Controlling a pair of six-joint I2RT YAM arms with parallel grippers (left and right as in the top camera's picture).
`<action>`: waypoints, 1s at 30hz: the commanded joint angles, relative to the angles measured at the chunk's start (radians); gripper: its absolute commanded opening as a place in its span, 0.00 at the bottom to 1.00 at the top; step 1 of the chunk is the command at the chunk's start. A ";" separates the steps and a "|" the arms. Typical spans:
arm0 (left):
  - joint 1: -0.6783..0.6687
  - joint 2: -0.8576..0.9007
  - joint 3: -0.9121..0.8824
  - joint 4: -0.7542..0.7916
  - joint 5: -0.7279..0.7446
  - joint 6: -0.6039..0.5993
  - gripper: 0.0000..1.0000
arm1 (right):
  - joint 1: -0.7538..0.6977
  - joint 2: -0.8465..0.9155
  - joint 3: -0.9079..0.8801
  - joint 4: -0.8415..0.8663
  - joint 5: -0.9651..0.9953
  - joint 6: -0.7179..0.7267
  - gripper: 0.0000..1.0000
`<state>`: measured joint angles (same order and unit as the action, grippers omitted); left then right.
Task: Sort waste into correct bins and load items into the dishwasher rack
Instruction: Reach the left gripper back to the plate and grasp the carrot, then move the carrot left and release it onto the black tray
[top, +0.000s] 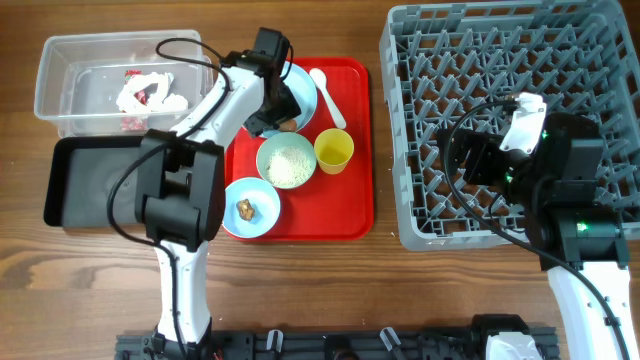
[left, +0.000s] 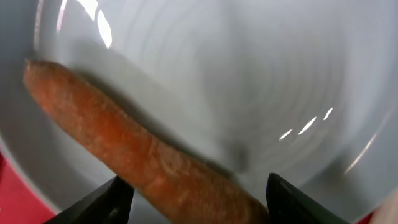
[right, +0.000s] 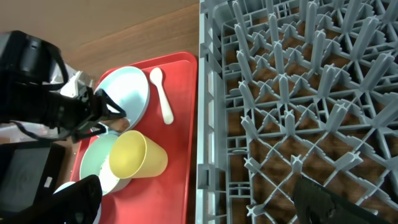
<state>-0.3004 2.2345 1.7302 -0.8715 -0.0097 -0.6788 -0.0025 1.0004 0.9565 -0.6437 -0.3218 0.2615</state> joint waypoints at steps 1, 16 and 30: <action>-0.006 0.058 -0.012 0.028 -0.014 -0.013 0.65 | 0.005 0.006 0.018 -0.002 -0.016 0.007 1.00; 0.011 -0.026 0.129 0.002 -0.014 0.127 0.10 | 0.005 0.006 0.018 0.000 -0.016 0.006 1.00; 0.420 -0.466 0.215 -0.465 -0.216 0.122 0.08 | 0.005 0.006 0.018 0.003 -0.016 0.003 1.00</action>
<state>0.0158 1.8061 1.9312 -1.2896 -0.1692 -0.5659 -0.0025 1.0008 0.9565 -0.6460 -0.3218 0.2615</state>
